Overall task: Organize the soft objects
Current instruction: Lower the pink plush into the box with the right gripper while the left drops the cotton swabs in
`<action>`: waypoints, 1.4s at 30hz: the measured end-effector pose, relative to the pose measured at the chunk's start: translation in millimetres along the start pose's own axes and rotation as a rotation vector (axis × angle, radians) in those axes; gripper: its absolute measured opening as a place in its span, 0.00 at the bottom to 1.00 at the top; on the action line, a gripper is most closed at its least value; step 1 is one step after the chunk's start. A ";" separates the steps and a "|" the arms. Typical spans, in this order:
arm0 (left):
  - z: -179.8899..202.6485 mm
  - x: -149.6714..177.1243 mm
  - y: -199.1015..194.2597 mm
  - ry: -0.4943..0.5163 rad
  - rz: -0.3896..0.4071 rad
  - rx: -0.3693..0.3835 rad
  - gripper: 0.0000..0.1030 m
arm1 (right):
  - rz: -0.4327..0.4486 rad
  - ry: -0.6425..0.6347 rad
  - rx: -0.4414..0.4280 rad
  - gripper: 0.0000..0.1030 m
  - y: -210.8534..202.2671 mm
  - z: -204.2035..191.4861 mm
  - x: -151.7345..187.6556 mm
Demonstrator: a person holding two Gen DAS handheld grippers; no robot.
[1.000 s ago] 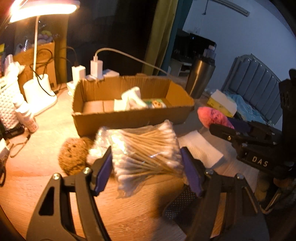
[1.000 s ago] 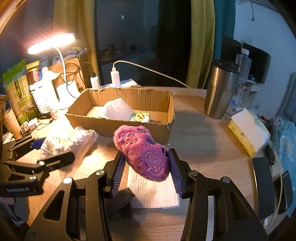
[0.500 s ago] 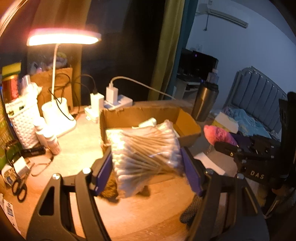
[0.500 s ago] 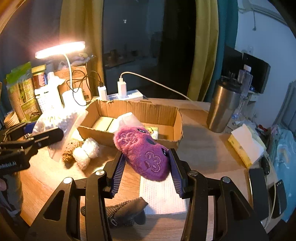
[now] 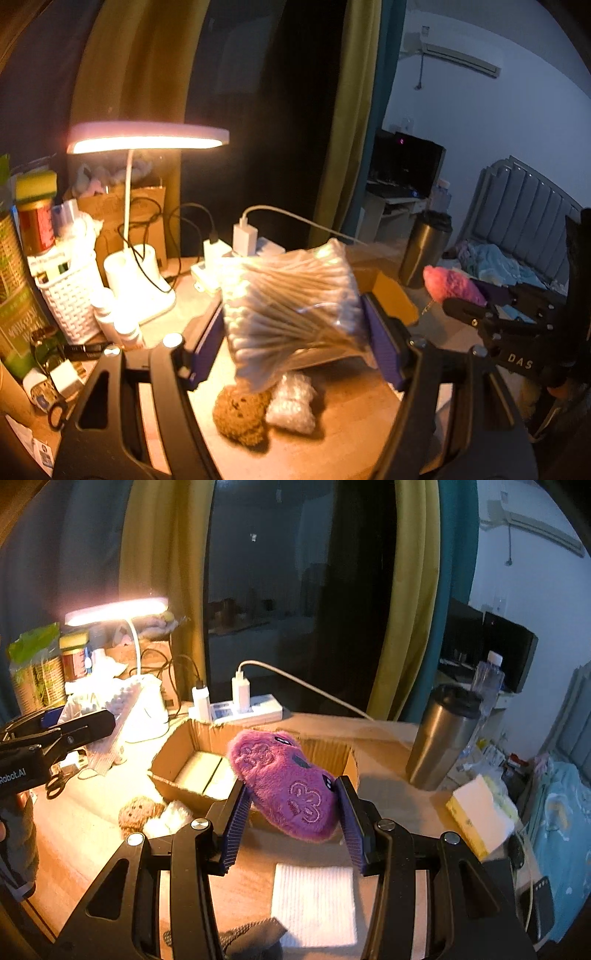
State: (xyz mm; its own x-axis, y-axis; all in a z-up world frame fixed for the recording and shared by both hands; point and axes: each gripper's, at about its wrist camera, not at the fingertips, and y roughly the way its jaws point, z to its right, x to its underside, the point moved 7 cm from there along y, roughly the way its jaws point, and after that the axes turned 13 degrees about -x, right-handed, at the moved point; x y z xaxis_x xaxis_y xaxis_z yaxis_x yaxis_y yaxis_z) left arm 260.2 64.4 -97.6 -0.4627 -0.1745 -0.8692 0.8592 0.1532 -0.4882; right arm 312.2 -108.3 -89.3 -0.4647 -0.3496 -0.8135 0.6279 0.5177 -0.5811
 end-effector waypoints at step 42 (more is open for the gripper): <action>35.0 51.8 151.9 0.096 -0.275 -0.065 0.71 | -0.127 0.127 -0.106 0.48 129.9 68.1 18.8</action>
State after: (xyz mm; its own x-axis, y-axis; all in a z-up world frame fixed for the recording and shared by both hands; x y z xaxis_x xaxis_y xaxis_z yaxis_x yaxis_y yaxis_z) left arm 374.4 44.6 -213.9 -0.6971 -0.1261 -0.7058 0.6846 0.1753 -0.7075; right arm 427.5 -100.9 -181.5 -0.6154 -0.3192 -0.7207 0.4929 0.5577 -0.6679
